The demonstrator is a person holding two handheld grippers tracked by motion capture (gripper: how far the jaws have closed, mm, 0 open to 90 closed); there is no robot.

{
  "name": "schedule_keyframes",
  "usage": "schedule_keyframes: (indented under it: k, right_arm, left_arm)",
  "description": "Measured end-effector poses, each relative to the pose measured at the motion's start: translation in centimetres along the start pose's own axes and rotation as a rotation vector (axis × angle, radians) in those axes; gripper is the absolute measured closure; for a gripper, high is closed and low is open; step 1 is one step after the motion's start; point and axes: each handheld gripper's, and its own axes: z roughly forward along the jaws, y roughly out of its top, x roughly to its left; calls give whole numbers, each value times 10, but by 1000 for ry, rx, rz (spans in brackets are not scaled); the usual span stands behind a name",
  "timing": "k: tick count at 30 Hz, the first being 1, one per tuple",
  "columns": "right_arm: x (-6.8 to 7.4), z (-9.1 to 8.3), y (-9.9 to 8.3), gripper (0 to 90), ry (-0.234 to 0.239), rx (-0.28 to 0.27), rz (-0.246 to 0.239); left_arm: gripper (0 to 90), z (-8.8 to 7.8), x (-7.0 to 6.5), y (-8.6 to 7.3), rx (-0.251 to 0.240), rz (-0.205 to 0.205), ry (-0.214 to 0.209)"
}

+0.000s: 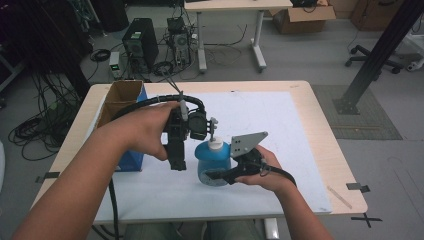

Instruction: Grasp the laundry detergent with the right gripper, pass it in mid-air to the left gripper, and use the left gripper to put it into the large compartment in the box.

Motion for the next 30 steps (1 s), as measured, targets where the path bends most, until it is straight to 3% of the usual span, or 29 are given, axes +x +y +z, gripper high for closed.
schedule_keyframes:
  k: [18,30]
  right_arm:
    - [1,37,8,449,10,-11,6]
    - [3,47,16,449,10,-14,4]
  left_arm:
    - [2,3,-1,8,-2,13,-9]
    - [2,8,-3,11,0,24,-15]
